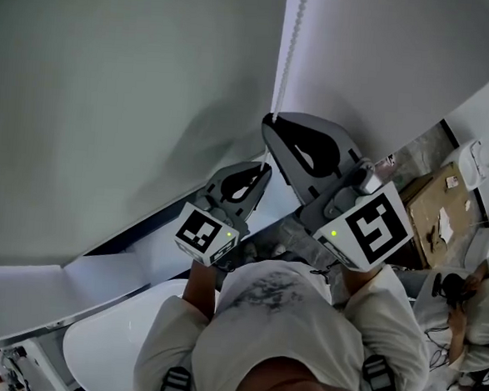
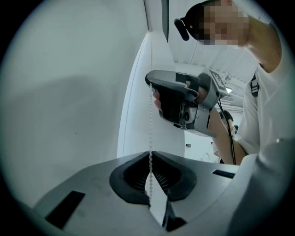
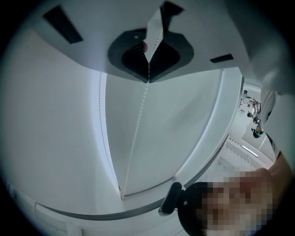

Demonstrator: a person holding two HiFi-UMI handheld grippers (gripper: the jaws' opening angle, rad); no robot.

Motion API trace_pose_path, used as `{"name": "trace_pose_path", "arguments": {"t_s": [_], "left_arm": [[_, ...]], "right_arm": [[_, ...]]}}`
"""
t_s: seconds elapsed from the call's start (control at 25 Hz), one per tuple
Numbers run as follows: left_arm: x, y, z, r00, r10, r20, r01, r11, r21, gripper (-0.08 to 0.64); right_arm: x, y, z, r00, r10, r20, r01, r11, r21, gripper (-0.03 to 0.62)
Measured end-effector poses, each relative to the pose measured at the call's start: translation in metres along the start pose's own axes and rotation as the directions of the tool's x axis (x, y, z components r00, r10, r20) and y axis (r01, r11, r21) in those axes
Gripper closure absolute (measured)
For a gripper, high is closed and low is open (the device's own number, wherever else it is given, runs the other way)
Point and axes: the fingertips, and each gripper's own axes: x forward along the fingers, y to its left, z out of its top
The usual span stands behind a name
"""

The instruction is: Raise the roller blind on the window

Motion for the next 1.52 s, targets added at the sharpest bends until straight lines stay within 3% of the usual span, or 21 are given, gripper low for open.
{"name": "trace_pose_path", "arguments": {"t_s": [0.12, 0.4, 0.6, 1.08, 1.52], "left_arm": [[-0.001, -0.001, 0.002, 1.0, 0.0, 0.004, 0.0, 1.0, 0.01, 0.545], [-0.005, -0.003, -0.001, 0.999, -0.009, 0.033, 0.01, 1.0, -0.006, 0.545], [-0.006, -0.007, -0.004, 0.999, -0.027, 0.046, 0.027, 1.0, -0.011, 0.545], [-0.013, -0.01, -0.043, 1.0, -0.021, -0.003, 0.021, 0.997, -0.07, 0.545], [-0.013, -0.009, -0.094, 0.999, -0.017, -0.041, 0.014, 0.997, -0.073, 0.545]], "right_arm": [[0.0, 0.004, 0.007, 0.999, -0.017, 0.045, 0.019, 0.999, -0.044, 0.531], [-0.009, 0.003, -0.005, 0.994, 0.022, 0.102, -0.032, 0.995, 0.092, 0.531], [-0.013, 0.007, -0.006, 0.99, 0.002, 0.139, -0.014, 0.996, 0.087, 0.531], [-0.018, 0.02, -0.042, 0.995, -0.007, 0.099, -0.003, 0.994, 0.105, 0.531], [-0.025, 0.027, -0.091, 0.998, -0.022, 0.052, 0.017, 0.996, 0.092, 0.531]]}}
